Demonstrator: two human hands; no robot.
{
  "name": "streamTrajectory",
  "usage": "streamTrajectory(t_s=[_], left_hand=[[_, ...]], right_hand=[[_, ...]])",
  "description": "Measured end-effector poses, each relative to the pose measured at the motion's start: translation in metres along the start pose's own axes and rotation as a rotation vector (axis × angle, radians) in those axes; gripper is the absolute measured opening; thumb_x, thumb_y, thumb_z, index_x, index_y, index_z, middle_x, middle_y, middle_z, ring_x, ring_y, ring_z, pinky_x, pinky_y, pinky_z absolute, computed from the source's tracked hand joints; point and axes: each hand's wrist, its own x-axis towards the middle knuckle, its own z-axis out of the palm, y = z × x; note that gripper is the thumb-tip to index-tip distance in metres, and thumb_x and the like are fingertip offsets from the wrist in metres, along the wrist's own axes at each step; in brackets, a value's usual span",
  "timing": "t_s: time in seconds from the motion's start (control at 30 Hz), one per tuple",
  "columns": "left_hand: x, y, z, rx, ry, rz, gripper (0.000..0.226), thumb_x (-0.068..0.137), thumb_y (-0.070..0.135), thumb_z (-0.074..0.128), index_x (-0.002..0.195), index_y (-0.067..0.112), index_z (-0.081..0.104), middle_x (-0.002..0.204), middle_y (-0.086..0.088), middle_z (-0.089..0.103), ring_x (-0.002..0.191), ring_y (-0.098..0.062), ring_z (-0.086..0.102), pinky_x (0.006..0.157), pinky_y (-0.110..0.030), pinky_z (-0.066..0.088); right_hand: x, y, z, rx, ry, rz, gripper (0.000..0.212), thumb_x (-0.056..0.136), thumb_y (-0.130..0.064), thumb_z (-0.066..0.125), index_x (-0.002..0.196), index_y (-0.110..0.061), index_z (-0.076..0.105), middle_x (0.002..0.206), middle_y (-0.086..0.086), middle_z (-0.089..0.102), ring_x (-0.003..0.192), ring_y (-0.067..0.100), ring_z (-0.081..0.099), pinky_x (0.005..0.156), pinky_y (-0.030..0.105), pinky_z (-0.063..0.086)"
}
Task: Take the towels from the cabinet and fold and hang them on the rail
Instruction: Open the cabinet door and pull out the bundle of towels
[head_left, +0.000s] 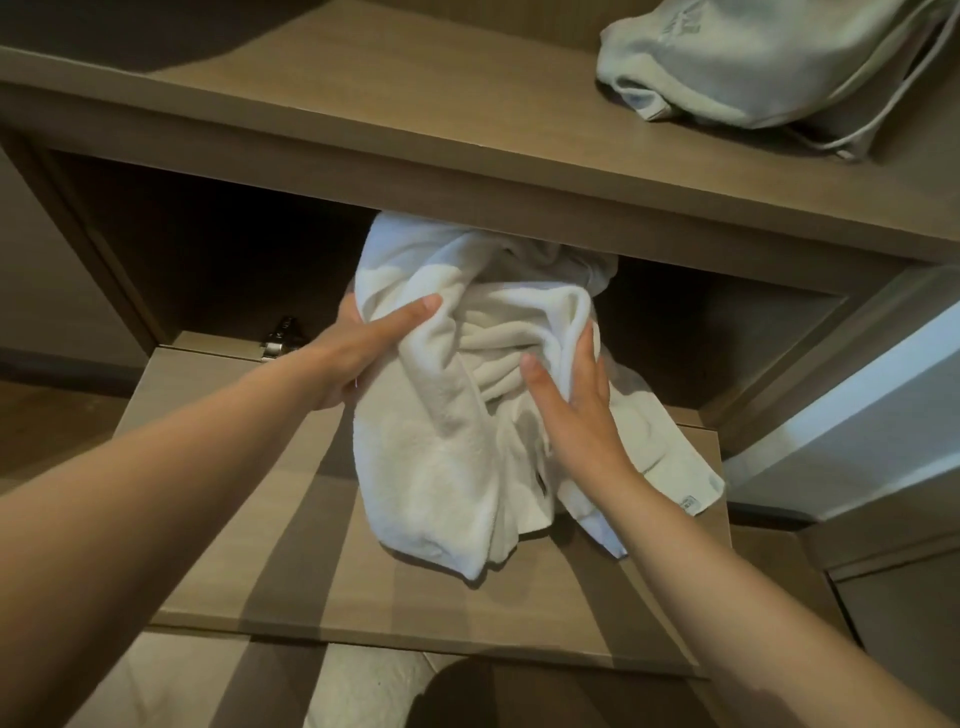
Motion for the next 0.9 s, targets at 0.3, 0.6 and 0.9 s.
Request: streamTrajectory(t_s=[0.3,0.6,0.9], left_hand=[[0.018,-0.011,0.002,-0.041,0.004,0.023,0.120,0.045,0.067,0.087,0.144,0.045,0.022,0.136,0.004,0.049,0.116,-0.025,0.055,0.096,-0.052,0.049],[-0.003,-0.026,0.015,-0.025,0.039,0.161,0.101,0.048,0.056,0.088,0.131,0.046,0.033,0.129,0.007,0.052,0.114,-0.021,0.057,0.094,-0.049,0.052],[-0.063,-0.033,0.030,-0.051,-0.093,0.075,0.087,0.049,0.068,0.079,0.121,0.045,0.037,0.133,-0.001,0.047,0.112,-0.029,0.059,0.076,-0.054,0.059]], right_hand=[[0.048,-0.016,0.000,0.188,-0.006,0.305,0.122,0.054,-0.097,0.042,0.154,-0.037,0.006,0.163,-0.003,0.010,0.147,0.026,0.020,0.108,0.046,0.028],[0.049,-0.018,0.005,0.352,-0.017,0.315,0.134,0.041,-0.094,0.053,0.154,-0.038,0.007,0.163,-0.005,0.015,0.147,0.022,0.023,0.116,0.047,0.027],[0.018,-0.017,-0.005,0.465,-0.032,0.248,0.118,0.048,-0.081,0.071,0.149,-0.044,0.020,0.143,-0.008,0.048,0.126,0.018,0.050,0.104,0.042,0.044]])
